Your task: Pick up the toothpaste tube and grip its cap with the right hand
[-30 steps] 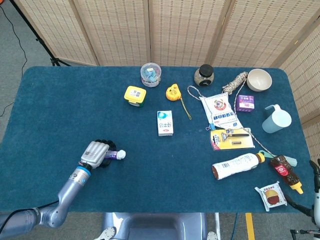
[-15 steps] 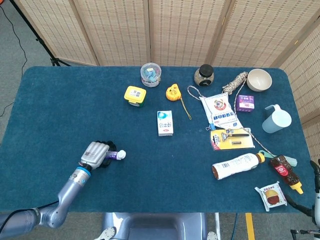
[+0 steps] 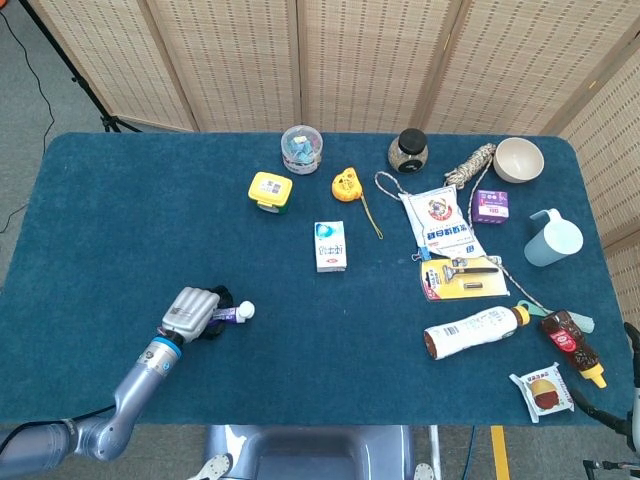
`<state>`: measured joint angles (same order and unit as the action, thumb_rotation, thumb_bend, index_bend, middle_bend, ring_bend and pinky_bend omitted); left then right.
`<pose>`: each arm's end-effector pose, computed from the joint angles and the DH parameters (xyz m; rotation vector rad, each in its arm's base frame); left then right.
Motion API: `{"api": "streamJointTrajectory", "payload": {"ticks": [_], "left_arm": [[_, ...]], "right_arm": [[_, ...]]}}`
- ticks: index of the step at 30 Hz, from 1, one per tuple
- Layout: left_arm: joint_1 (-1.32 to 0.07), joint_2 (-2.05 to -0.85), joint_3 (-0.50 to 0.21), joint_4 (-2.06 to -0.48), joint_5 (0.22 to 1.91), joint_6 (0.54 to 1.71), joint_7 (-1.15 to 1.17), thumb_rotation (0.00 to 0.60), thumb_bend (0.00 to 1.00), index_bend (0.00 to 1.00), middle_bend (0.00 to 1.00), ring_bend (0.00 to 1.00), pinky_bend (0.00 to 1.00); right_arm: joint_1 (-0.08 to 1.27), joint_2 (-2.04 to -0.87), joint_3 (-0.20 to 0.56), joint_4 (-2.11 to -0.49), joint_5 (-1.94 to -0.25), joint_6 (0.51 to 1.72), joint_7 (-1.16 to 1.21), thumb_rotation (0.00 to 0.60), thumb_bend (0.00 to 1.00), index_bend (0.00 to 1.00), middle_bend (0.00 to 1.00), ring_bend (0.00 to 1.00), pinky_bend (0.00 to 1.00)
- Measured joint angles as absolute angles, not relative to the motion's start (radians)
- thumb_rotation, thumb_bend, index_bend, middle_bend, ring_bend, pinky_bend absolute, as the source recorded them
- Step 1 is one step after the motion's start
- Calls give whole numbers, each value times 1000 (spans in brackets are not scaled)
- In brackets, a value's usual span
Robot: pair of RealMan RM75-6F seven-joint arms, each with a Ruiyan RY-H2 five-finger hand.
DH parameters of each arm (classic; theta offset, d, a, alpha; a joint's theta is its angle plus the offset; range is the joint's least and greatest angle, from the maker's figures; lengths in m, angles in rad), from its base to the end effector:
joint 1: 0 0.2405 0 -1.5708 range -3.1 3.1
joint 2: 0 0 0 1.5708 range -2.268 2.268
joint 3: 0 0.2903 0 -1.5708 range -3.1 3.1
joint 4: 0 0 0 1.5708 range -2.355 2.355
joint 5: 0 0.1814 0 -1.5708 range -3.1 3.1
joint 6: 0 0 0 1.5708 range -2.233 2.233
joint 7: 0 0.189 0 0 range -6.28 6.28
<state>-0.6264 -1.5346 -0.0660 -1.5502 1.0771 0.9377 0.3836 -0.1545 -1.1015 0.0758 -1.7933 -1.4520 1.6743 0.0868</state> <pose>-0.2169 0.3459 -0.0282 -1.9196 -1.1045 -0.7454 -0.3403 -0.1479 0.2333 0.9952 -1.0522 1.0002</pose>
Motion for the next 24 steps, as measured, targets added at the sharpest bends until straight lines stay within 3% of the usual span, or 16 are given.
{"api": "streamJointTrajectory", "payload": {"ticks": [24], "left_arm": [[-667, -1380, -83, -1670, 1189, 941, 367, 600, 1000, 527, 495, 490, 517]], "right_arm": [[-131, -1088, 84, -1806, -1488, 1656, 102, 600, 0, 15, 0, 0, 0]]}}
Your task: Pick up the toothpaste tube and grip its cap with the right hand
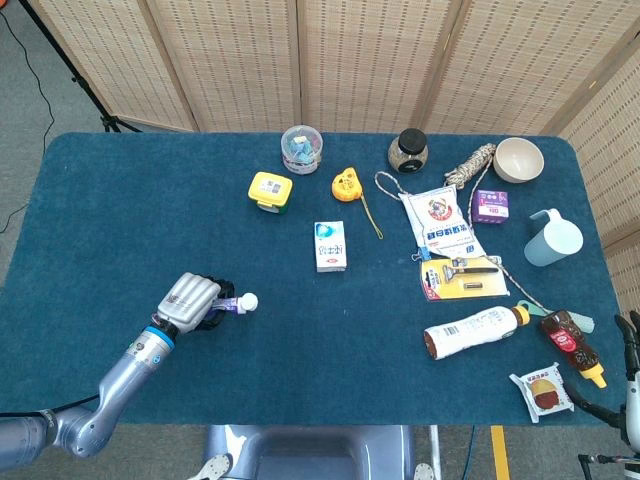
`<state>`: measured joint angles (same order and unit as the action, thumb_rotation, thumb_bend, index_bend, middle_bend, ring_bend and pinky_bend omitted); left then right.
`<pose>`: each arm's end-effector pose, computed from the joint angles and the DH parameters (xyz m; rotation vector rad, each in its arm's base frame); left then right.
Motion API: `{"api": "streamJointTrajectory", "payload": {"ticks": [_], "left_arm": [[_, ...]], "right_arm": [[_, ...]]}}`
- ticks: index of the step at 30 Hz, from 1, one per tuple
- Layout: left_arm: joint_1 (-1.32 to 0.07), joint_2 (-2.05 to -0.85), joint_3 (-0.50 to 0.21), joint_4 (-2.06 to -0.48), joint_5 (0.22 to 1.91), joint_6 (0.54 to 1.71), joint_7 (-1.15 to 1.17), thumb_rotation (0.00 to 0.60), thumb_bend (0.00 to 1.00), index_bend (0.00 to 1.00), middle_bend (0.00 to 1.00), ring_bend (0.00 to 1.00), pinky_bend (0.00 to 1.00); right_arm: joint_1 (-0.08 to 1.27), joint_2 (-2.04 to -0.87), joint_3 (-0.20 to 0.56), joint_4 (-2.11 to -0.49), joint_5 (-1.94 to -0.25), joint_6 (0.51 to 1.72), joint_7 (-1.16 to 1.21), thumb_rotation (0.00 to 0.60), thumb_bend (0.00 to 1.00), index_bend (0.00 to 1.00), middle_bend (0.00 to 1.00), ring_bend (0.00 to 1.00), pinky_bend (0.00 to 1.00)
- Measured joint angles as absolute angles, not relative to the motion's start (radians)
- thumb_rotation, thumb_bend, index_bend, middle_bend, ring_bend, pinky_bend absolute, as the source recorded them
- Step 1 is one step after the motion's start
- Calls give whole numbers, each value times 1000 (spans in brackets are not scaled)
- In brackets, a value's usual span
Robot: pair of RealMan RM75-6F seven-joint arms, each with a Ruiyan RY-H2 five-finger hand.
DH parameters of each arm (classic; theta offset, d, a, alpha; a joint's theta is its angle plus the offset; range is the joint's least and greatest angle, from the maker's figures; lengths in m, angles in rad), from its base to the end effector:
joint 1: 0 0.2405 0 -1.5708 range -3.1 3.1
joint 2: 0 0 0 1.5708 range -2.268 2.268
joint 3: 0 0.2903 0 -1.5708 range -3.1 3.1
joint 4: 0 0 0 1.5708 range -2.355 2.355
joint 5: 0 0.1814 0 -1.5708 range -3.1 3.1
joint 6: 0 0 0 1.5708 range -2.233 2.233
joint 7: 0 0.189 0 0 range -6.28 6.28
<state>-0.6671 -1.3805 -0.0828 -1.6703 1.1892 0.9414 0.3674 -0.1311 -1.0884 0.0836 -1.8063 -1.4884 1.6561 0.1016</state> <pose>-0.1848 0.3567 0.0216 -1.9962 -0.9367 -0.8267 -0.3287 -0.1591 0.2331 1.0407 -1.0501 1.0520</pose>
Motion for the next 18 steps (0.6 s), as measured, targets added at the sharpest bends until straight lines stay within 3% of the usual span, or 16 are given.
{"api": "streamJointTrajectory", "payload": {"ticks": [18], "left_arm": [[-732, -1132, -101, -1886, 1309, 858, 265, 600, 1000, 552, 513, 506, 530]], "right_arm": [[-41, -1049, 78, -1861, -1604, 1577, 145, 600, 0, 89, 20, 0, 17]]}}
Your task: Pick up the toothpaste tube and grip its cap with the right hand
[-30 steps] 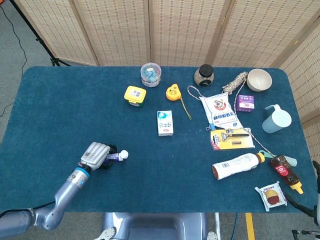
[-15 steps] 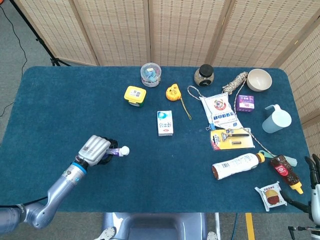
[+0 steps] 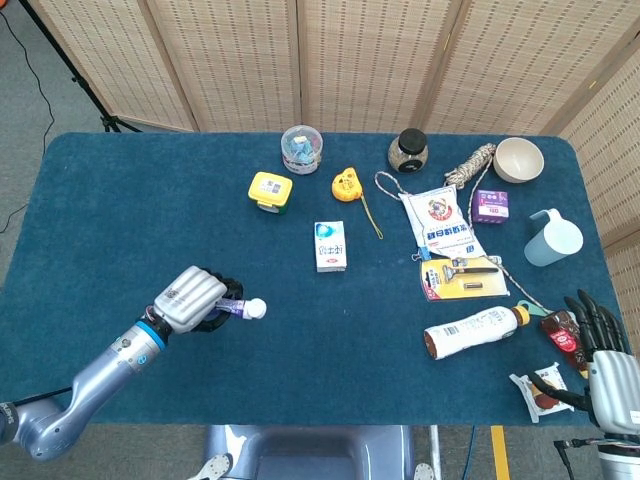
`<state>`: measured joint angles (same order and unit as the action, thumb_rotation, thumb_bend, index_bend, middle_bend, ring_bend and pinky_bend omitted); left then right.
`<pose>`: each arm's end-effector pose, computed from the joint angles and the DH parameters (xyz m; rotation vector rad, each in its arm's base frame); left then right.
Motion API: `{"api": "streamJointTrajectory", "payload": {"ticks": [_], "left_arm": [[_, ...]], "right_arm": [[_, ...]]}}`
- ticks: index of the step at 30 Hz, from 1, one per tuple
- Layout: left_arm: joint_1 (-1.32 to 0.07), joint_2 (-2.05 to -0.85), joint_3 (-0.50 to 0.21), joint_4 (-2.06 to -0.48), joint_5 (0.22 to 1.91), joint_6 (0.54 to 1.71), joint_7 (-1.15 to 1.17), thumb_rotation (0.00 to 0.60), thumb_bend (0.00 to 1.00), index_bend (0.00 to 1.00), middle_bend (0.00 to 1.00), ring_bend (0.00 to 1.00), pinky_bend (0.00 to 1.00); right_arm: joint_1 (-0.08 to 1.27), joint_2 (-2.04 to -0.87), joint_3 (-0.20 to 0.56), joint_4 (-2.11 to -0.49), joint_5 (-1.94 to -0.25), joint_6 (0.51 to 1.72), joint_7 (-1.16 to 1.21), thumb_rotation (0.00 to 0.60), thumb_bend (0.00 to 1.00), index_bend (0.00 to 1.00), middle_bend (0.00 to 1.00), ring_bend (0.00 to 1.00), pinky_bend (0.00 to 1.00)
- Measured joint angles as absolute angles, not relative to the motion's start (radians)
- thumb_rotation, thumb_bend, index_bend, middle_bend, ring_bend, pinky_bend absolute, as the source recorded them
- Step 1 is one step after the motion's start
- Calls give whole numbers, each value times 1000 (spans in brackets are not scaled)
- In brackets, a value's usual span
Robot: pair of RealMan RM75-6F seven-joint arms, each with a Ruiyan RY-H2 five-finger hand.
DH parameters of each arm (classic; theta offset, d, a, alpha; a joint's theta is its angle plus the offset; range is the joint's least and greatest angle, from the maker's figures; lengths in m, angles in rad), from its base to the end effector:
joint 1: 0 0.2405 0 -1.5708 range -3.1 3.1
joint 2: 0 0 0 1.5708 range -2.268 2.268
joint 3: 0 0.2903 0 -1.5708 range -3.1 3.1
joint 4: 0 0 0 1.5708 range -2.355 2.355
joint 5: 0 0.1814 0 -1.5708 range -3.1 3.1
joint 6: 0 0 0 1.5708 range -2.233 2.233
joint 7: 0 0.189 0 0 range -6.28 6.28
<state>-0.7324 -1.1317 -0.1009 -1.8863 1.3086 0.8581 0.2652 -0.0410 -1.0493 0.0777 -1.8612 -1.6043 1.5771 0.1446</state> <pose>-0.1336 0.3458 0.0798 -2.1510 -0.8495 -0.8985 -0.2873 -0.1900 0.2214 1.2214 -1.0809 1.1954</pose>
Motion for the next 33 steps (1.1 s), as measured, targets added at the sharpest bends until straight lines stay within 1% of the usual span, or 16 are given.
{"api": "streamJointTrajectory", "payload": {"ticks": [2, 7, 16, 25, 33], "left_arm": [[-742, -1112, -106, -1902, 1315, 845, 247, 600, 1000, 555, 517, 507, 532], [-761, -1085, -113, -1927, 1330, 815, 196, 600, 1000, 558, 519, 508, 533], [-834, -1062, -135, -1950, 1315, 735, 187, 600, 1000, 558, 519, 507, 533], [-915, -1039, -167, -1977, 1245, 666, 209, 600, 1000, 558, 520, 507, 533], [-991, -1026, -186, -1991, 1142, 609, 224, 600, 1000, 560, 522, 508, 533]], "right_arm": [[-24, -1044, 76, -1867, -1623, 1561, 156, 600, 0, 119, 39, 0, 25], [9, -1033, 72, -1881, -1654, 1530, 182, 600, 0, 157, 58, 0, 31], [100, -1024, 58, -1910, -1729, 1435, 235, 600, 0, 180, 58, 0, 32], [181, -1032, 47, -1937, -1777, 1361, 243, 600, 0, 192, 58, 0, 28], [248, -1078, 41, -1937, -1790, 1298, 232, 600, 0, 197, 44, 0, 3]]}}
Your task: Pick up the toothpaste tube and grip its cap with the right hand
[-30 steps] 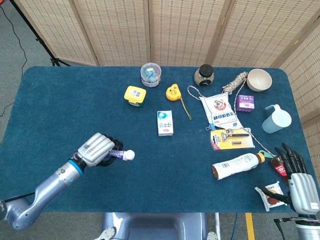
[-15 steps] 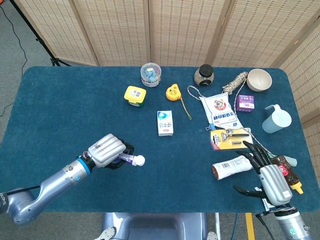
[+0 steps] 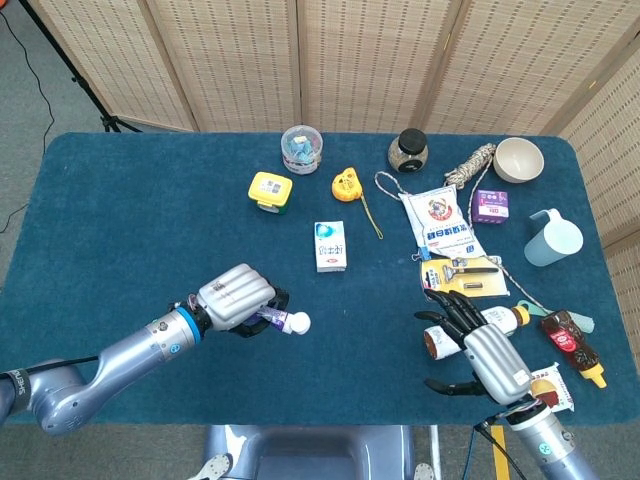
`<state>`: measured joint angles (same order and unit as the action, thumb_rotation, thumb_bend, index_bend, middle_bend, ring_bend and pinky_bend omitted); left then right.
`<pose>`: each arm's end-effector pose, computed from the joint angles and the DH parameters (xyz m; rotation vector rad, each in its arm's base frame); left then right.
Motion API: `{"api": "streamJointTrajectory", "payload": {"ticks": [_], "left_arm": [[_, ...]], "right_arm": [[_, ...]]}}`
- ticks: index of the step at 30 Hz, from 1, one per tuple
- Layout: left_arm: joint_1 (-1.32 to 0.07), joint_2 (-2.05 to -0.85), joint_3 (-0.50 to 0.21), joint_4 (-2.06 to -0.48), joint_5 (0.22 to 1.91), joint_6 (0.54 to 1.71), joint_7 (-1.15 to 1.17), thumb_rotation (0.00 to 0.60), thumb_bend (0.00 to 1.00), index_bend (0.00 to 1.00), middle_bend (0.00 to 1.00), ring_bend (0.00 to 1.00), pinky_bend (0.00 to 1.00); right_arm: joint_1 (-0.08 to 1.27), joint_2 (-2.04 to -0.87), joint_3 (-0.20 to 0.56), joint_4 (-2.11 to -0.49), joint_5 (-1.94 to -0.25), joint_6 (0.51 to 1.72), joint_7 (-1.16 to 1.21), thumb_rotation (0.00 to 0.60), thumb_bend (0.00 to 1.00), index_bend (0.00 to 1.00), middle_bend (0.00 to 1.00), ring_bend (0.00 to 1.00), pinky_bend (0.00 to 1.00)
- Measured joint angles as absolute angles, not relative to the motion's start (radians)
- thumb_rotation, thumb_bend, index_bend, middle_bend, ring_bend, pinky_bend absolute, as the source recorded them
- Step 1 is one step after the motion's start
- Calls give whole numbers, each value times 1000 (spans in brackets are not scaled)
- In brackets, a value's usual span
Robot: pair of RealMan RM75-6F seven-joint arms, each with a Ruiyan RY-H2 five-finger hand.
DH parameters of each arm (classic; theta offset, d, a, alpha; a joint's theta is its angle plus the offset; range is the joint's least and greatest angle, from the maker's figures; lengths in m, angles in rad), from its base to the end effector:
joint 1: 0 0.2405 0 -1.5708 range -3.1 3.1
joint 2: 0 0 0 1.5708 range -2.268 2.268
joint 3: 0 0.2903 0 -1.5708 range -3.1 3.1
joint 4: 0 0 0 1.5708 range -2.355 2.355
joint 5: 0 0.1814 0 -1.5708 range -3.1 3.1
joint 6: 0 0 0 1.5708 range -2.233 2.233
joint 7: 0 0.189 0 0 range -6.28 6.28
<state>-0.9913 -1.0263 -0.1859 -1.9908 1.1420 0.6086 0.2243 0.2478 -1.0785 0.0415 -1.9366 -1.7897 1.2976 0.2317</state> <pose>-0.0454 0.3556 0.0829 -2.3788 -0.8417 -0.8688 -0.1894 -0.2397 0.1488 1.7285 -1.2058 1.4072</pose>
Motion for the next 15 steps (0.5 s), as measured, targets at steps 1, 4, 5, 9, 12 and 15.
{"api": "streamJointTrajectory", "payload": {"ticks": [1, 4, 5, 9, 12, 15], "left_arm": [[-1001, -1026, -187, -1991, 1130, 604, 228, 600, 1000, 561, 522, 508, 533], [-1031, -1027, -186, -1990, 1094, 593, 249, 600, 1000, 564, 523, 508, 533], [-1042, -1029, -186, -1988, 1083, 590, 258, 600, 1000, 564, 523, 508, 533], [-1092, -1041, -177, -1978, 1016, 584, 304, 600, 1000, 565, 523, 508, 533], [-1140, -1055, -166, -1966, 964, 580, 344, 600, 1000, 567, 524, 507, 533], [-1183, -1071, -153, -1954, 915, 581, 383, 600, 1000, 567, 525, 507, 533]], "right_arm": [[255, -1087, 42, -1935, -1790, 1292, 230, 600, 0, 197, 41, 0, 1], [272, -1105, 43, -1930, -1786, 1278, 225, 600, 0, 194, 37, 0, 0], [279, -1115, 44, -1928, -1785, 1272, 224, 600, 0, 193, 36, 0, 0], [305, -1143, 46, -1919, -1778, 1256, 222, 600, 0, 175, 22, 0, 0], [321, -1153, 47, -1916, -1773, 1246, 215, 600, 0, 165, 11, 0, 0], [331, -1158, 47, -1917, -1768, 1240, 209, 600, 0, 159, 4, 0, 0]]}}
